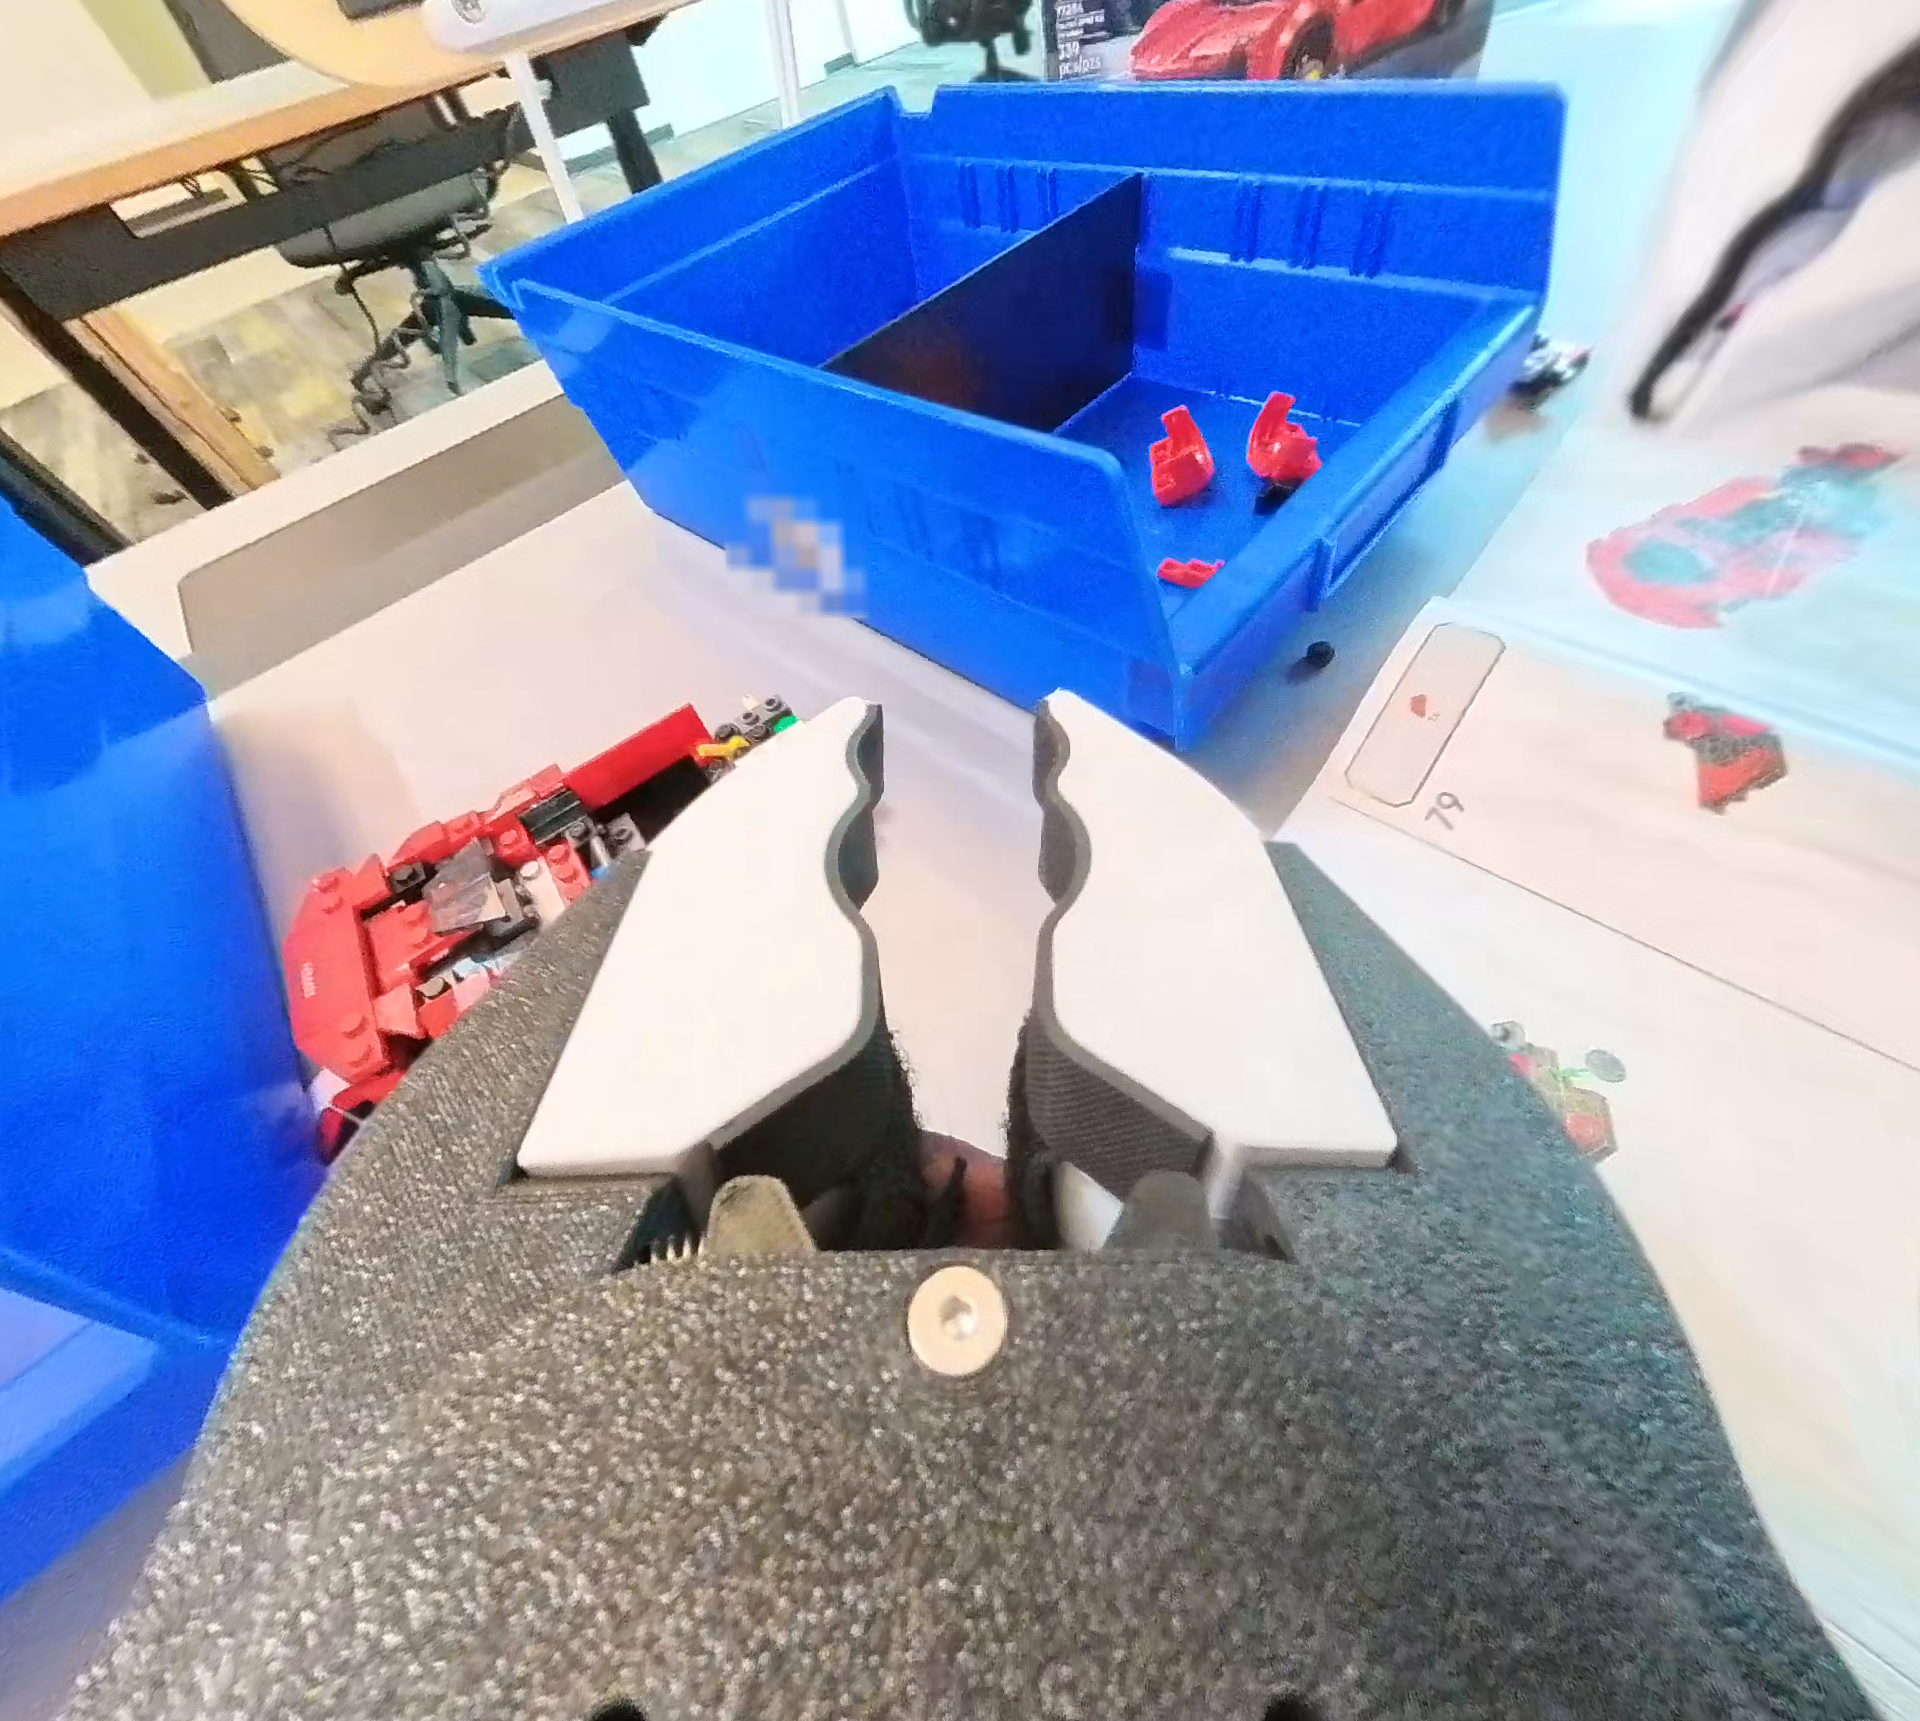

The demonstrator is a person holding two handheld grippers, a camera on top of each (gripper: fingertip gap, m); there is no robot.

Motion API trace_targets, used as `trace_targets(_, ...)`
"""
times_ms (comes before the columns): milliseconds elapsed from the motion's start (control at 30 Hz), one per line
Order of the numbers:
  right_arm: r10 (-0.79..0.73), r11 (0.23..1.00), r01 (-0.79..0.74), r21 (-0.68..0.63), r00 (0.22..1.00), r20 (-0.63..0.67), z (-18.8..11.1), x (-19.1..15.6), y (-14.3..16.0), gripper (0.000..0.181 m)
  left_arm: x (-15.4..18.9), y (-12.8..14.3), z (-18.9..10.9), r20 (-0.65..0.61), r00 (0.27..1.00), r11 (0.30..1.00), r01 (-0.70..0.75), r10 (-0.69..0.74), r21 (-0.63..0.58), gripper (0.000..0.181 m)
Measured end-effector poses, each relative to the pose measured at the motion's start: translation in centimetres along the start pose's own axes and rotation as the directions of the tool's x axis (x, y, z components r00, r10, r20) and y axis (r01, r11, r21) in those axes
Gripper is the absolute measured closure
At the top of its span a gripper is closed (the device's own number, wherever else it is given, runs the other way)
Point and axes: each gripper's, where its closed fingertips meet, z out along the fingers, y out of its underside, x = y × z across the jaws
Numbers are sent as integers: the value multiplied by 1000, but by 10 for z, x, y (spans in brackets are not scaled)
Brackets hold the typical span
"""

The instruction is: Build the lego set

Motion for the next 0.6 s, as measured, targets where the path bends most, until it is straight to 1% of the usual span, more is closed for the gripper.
trace_targets(67, 123, 992, -122, 17, 986, -111, 15, 10, 20, 174, -1, 0, 2, -1, 1000, 1000, -15, 15, -4, 154)
trace_targets(133, 189, 982, -189, 23, 959, -212, 26, 24, 36, 174, -1, 0, 5, -8, 1000, 1000, -27, 27, -5, 154)
trace_targets(200, 252, 966, -256, 19, 932, -262, 31, 35, 45, 174, -1, 0, 8, -14, 999, 999, -36, 36, -9, 154)
trace_targets(300, 269, 960, -278, 19, 907, -323, 28, 46, 50, 174, 0, 2, 10, -32, 999, 1000, -22, 21, -18, 154)
trace_targets(333, 278, 958, -288, 18, 904, -326, 29, 48, 52, 173, -1, 2, 10, -33, 999, 1000, -17, 17, -16, 154)
trace_targets(367, 293, 952, -307, 9, 900, -323, 31, 48, 56, 164, -3, 0, 12, -36, 999, 1000, -12, 12, -13, 154)
trace_targets(500, 335, 941, -333, 57, 895, -295, 37, 48, 56, 165, -4, -4, 12, -51, 998, 1000, 22, -21, 11, 154)
trace_targets(600, 311, 950, -305, 70, 897, -314, 36, 49, 56, 160, -1, -7, 11, -74, 996, 999, 50, -48, 22, 154)
